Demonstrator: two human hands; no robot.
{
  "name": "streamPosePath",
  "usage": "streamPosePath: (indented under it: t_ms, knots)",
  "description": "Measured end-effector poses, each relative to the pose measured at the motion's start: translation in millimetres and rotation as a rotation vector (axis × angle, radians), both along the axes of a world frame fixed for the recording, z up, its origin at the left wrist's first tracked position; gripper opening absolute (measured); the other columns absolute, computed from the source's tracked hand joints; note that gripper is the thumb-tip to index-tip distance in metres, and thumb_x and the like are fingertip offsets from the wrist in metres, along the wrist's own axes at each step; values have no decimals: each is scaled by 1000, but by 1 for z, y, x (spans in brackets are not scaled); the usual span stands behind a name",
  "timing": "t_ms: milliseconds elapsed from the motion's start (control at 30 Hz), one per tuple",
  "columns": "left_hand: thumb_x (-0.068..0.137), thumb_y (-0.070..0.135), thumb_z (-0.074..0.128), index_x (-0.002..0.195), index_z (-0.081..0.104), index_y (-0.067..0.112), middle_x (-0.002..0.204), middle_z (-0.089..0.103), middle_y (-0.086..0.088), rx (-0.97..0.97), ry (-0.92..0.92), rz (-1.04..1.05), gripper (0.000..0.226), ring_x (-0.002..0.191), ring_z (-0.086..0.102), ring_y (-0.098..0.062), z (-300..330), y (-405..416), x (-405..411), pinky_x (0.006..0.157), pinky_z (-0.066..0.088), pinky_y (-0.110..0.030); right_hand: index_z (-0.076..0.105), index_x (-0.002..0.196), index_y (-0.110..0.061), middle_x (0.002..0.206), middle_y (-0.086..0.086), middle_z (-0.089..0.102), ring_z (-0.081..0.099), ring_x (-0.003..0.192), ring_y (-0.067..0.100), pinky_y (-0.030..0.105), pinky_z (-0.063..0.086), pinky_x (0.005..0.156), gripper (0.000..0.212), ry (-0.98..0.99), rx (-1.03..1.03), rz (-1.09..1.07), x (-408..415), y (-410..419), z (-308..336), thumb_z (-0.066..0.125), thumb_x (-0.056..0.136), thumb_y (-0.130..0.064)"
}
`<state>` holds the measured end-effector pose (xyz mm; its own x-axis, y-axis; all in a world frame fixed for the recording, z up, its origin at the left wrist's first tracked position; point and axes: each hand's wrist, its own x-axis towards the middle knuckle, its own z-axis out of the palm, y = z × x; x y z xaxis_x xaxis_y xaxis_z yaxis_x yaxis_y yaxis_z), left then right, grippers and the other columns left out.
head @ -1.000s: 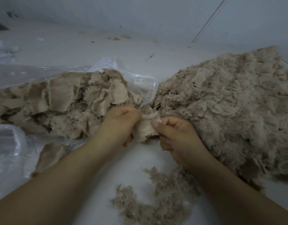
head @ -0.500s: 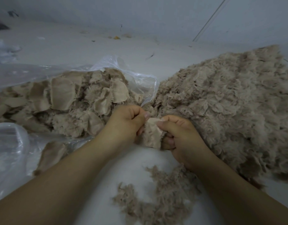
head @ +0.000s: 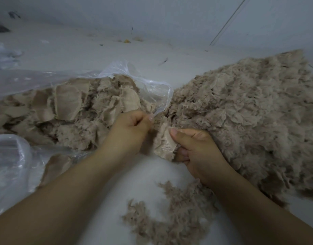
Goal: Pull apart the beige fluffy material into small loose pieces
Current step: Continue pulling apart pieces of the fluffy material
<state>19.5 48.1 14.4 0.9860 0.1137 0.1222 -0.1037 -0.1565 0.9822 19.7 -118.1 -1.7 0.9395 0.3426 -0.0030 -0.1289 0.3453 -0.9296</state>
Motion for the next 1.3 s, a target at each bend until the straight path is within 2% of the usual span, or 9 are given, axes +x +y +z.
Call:
streamPosePath:
  t_ms: [100, 333, 567, 667, 800, 900, 1000, 1133, 1300]
  knots:
    - [76, 47, 69, 71, 57, 8, 53, 50, -3, 85, 6, -174, 41, 34, 37, -9, 1, -11, -10, 34, 29, -17, 70, 62, -13, 41, -8, 49, 42, 34, 0, 13, 34, 37, 30, -29, -12, 19, 0, -1, -1, 59, 89, -22]
    - [99, 17, 54, 63, 54, 1, 42, 42, -2, -90, 54, -16, 39, 32, 32, -12, -4, -5, -2, 33, 24, -15, 76, 69, -14, 47, -2, 33, 24, 39, 4, 15, 25, 38, 25, -19, -65, -23, 4, -1, -6, 61, 82, -28]
    - [85, 46, 64, 79, 54, 1, 49, 45, -13, -30, 129, -197, 47, 28, 37, -18, -1, -3, -6, 36, 25, -13, 73, 63, -18, 54, 1, 30, 23, 43, 6, 17, 24, 39, 28, -43, -39, -37, 4, -2, -5, 59, 85, -28]
    - [95, 18, 60, 72, 52, 2, 46, 45, -10, -81, 147, -265, 29, 27, 30, -12, 1, -4, -7, 34, 22, -11, 71, 59, -19, 51, -2, 39, 27, 40, 4, 16, 25, 37, 35, -19, -26, -54, 6, -2, -7, 57, 91, -20]
    - [98, 26, 51, 80, 57, -8, 46, 50, -9, -155, 135, -287, 39, 28, 31, -15, 4, -1, -7, 33, 19, -14, 70, 55, -19, 49, -4, 44, 30, 38, 4, 16, 27, 37, 40, -15, -39, -67, 8, -3, -8, 54, 88, -2]
    - [94, 32, 58, 68, 63, 7, 43, 45, -4, -36, 153, -321, 36, 31, 35, -12, 3, -3, -11, 34, 26, -15, 73, 89, 0, 75, 25, 65, 60, 61, 38, 43, 52, 60, 23, -63, -67, -17, 3, -3, -3, 61, 83, -20]
    - [92, 38, 58, 59, 62, 17, 42, 45, -4, -22, 186, -365, 40, 31, 34, -12, 4, -7, -14, 35, 27, -15, 62, 103, 17, 92, 43, 63, 55, 86, 67, 73, 43, 81, 41, -82, -78, -19, -2, -4, -2, 61, 95, -23]
    - [77, 58, 59, 68, 66, 8, 44, 50, -10, -182, 255, -318, 51, 28, 35, -16, 3, -6, -13, 34, 24, -14, 66, 96, 14, 85, 46, 59, 53, 71, 53, 52, 40, 70, 40, -80, -115, -122, -3, -2, -2, 61, 93, -26]
    - [82, 29, 69, 60, 67, 11, 47, 58, -10, -158, 261, -477, 28, 27, 46, -13, 4, -3, -14, 31, 28, -13, 73, 73, -10, 60, 8, 64, 57, 49, 13, 21, 43, 44, 28, 9, -51, -145, 2, -3, -2, 57, 93, -21]
